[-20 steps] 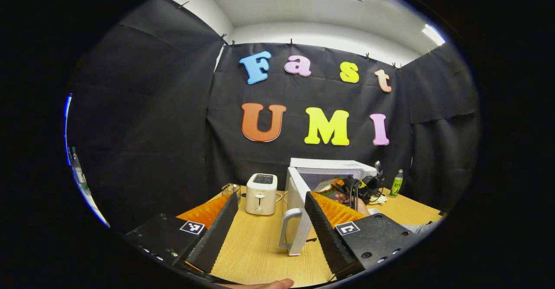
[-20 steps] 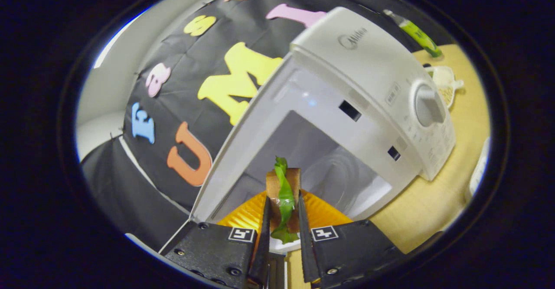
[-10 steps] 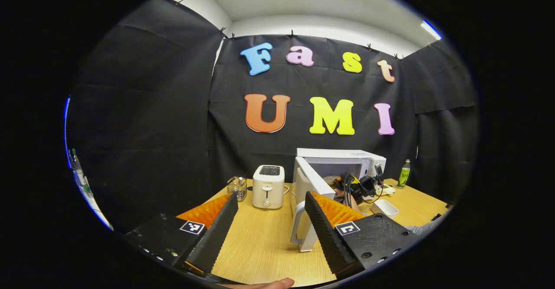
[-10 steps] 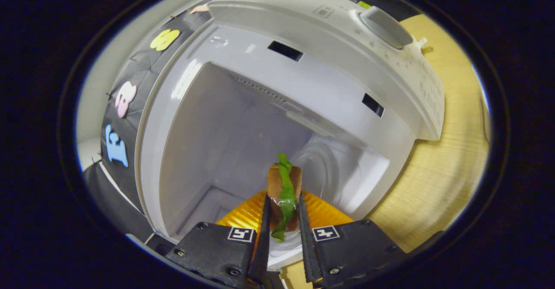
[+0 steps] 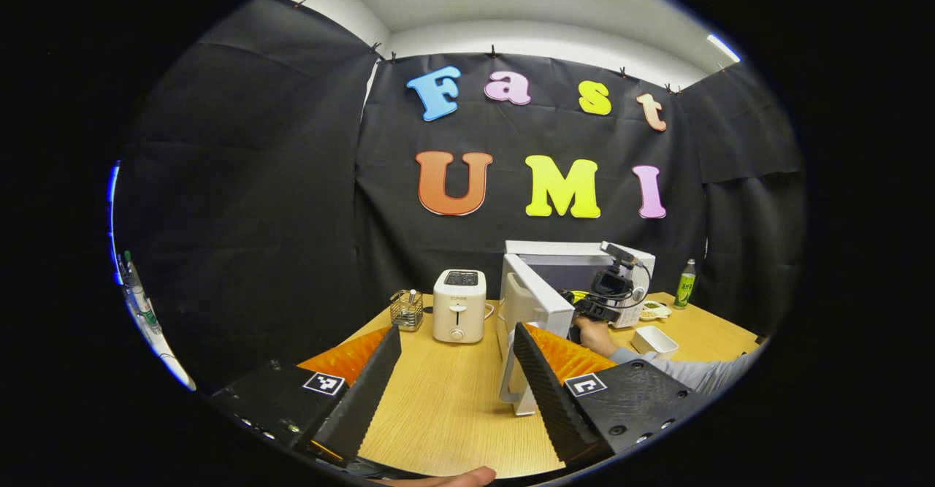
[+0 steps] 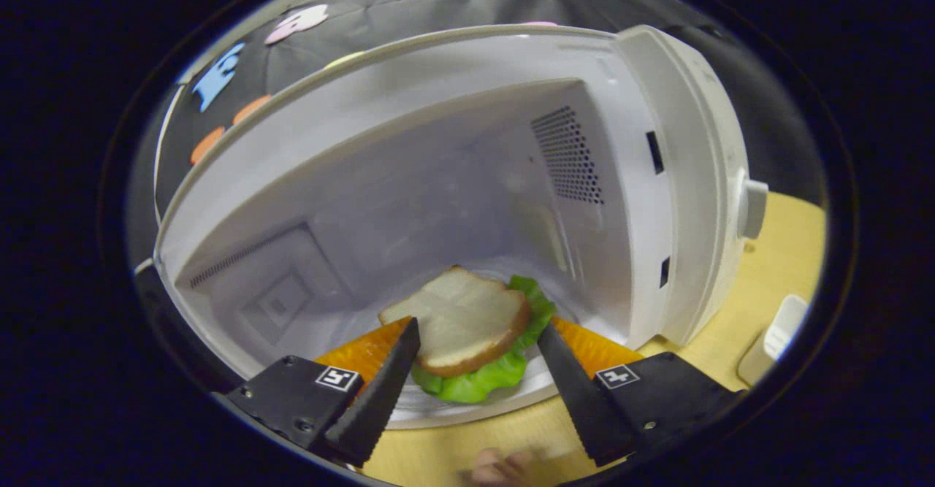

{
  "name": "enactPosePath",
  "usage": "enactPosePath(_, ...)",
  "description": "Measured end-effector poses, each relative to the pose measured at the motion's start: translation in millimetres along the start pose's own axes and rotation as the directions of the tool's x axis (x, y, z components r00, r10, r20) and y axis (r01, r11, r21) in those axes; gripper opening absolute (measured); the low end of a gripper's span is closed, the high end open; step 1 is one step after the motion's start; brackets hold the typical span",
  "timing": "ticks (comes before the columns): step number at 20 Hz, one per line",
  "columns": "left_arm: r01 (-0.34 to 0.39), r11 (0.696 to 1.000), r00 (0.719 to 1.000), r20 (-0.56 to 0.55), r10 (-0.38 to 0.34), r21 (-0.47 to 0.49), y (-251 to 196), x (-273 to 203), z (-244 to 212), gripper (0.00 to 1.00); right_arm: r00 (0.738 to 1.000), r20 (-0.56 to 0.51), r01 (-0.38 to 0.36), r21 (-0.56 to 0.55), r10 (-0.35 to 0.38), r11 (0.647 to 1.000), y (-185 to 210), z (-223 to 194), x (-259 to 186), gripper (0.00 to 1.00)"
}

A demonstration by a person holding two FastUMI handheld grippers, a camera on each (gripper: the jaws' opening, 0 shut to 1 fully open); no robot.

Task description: Open the microwave oven with the left hand, put the food in, and close the microwave oven.

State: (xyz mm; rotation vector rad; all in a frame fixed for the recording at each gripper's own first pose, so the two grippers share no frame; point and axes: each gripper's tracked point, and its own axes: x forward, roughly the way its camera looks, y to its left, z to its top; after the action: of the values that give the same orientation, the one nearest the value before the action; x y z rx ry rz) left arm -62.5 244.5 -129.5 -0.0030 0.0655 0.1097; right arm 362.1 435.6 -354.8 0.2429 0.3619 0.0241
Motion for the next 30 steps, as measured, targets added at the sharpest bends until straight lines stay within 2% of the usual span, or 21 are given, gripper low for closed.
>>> enactPosePath(1, -0.006, 1.000, 1.000, -0.010, 0.006, -0.005, 3, 1, -2, 0.93, 1.000, 0.003, -0.013, 0.001, 0.013, 1.000, 2, 4, -3, 1.00)
enactPosePath(3, -0.015, 1.000, 1.000, -0.026, 0.015, -0.008, 8, 2, -7, 0.93, 1.000, 0.001, -0.031, 0.000, 0.031, 1.000, -2, 17, -22, 1.00)
enactPosePath(4, -0.019, 1.000, 1.000, -0.024, 0.019, -0.005, 11, 3, -8, 0.93, 0.999, 0.019, -0.050, -0.005, 0.050, 0.999, -3, 27, -33, 0.92)
enactPosePath(8, -0.021, 1.000, 1.000, 0.016, 0.021, 0.009, 15, 4, -5, 0.93, 0.990, 0.110, -0.078, -0.114, 0.091, 0.990, -23, 64, -84, 0.91)
enactPosePath(9, -0.015, 1.000, 1.000, 0.015, 0.015, 0.008, 14, 8, -9, 0.80, 0.986, 0.132, -0.082, -0.137, 0.101, 0.987, -29, 71, -98, 0.92)
enactPosePath(10, -0.005, 1.000, 1.000, 0.012, 0.005, 0.007, 12, 11, -11, 0.93, 0.983, 0.145, -0.090, -0.158, 0.114, 0.983, -35, 78, -114, 0.91)
enactPosePath(11, 0.007, 1.000, 1.000, 0.015, -0.007, 0.002, 10, 13, -12, 0.93, 0.980, 0.150, -0.106, -0.177, 0.133, 0.979, -40, 85, -130, 1.00)
enactPosePath(12, 0.034, 0.999, 0.999, 0.024, -0.033, -0.006, 6, 16, -10, 0.80, 0.976, 0.153, -0.126, -0.188, 0.156, 0.974, -45, 91, -146, 1.00)
enactPosePath(13, 0.057, 0.998, 0.998, 0.040, -0.056, -0.009, -1, 18, -6, 0.93, 0.971, 0.159, -0.143, -0.199, 0.176, 0.970, -49, 98, -163, 0.92)
enactPosePath(14, 0.060, 0.998, 0.997, 0.040, -0.060, -0.012, 0, 20, -8, 0.91, 0.969, 0.163, -0.151, -0.210, 0.187, 0.966, -57, 104, -180, 0.92)
enactPosePath(15, 0.055, 0.998, 0.997, 0.047, -0.055, -0.010, 2, 25, -7, 0.73, 0.966, 0.167, -0.157, -0.219, 0.196, 0.963, -64, 110, -199, 0.91)
enactPosePath(16, 0.047, 0.999, 0.998, 0.051, -0.047, -0.005, 6, 28, -8, 0.65, 0.962, 0.169, -0.175, -0.230, 0.217, 0.957, -71, 114, -219, 0.91)
enactPosePath(17, 0.037, 0.999, 0.998, 0.055, -0.037, 0.000, 8, 33, -9, 0.46, 0.957, 0.177, -0.187, -0.239, 0.232, 0.953, -77, 121, -238, 1.00)
enactPosePath(18, 0.035, 0.999, 0.998, 0.051, -0.035, 0.005, 8, 39, -12, 0.36, 0.953, 0.182, -0.193, -0.249, 0.241, 0.949, -87, 126, -255, 0.91)
enactPosePath(19, 0.034, 0.999, 0.998, 0.047, -0.035, 0.010, 9, 44, -17, 0.26, 0.949, 0.190, -0.200, -0.257, 0.252, 0.945, -98, 132, -273, 0.91)
enactPosePath(20, 0.027, 1.000, 0.999, 0.037, -0.028, 0.014, 13, 48, -23, 0.20, 0.945, 0.204, -0.198, -0.265, 0.256, 0.944, -108, 138, -291, 1.00)
enactPosePath(21, 0.038, 0.999, 0.999, 0.025, -0.039, 0.016, 11, 52, -29, 0.05, 0.943, 0.217, -0.188, -0.280, 0.252, 0.942, -119, 144, -308, 0.91)
enactPosePath(22, 0.050, 0.999, 0.999, 0.015, -0.050, 0.018, 9, 57, -35, 0.08, 0.940, 0.229, -0.177, -0.305, 0.252, 0.936, -129, 150, -323, 0.90)
enactPosePath(24, 0.068, 0.997, 0.998, 0.008, -0.068, 0.033, 9, 69, -45, 0.04, 0.937, 0.248, -0.156, -0.334, 0.247, 0.929, -152, 157, -352, 0.91)
enactPosePath(25, 0.087, 0.996, 0.996, -0.009, -0.086, 0.037, 3, 71, -51, 0.00, 0.935, 0.251, -0.159, -0.335, 0.251, 0.929, -158, 158, -362, 0.91)
enactPosePath(30, 0.156, 0.988, 0.987, -0.040, -0.156, 0.006, -15, 88, -83, 0.00, 0.939, 0.202, -0.205, -0.315, 0.277, 0.927, -186, 155, -403, 0.92)
